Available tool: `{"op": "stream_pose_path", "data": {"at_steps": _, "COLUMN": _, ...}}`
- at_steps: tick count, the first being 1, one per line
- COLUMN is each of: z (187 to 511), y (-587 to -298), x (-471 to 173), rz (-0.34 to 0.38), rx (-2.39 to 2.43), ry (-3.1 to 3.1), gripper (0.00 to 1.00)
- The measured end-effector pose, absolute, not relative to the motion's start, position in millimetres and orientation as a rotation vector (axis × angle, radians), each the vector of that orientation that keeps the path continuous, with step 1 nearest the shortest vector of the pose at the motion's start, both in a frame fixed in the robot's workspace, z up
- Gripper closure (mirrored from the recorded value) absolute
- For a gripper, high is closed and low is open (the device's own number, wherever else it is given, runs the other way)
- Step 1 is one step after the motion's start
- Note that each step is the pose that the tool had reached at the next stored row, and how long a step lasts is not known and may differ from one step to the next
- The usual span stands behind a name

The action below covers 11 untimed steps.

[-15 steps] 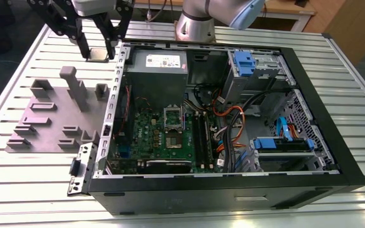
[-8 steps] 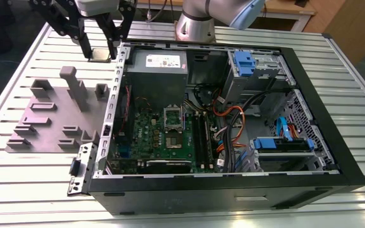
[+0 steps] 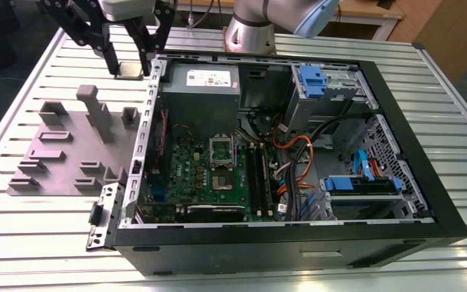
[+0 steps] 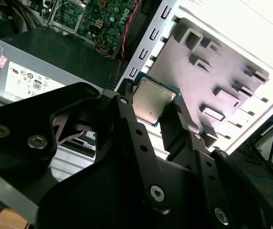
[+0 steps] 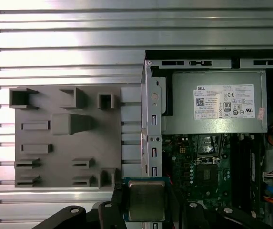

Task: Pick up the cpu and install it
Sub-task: 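Pick up the cpu and move it towards the insertion slot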

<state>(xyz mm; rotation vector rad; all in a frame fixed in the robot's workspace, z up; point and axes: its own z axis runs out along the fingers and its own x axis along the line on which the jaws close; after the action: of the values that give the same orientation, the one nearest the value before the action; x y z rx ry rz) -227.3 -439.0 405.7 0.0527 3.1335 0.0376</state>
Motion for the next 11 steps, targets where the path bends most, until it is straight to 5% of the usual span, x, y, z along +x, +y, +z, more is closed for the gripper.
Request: {"op": "stream_pose_path", "data": {"at_steps": 11, "z": 405.7, "y": -439.0, "x": -223.5, "rz": 0.038, "rx": 0.053, "ry": 3.134, "gripper": 0.53}}
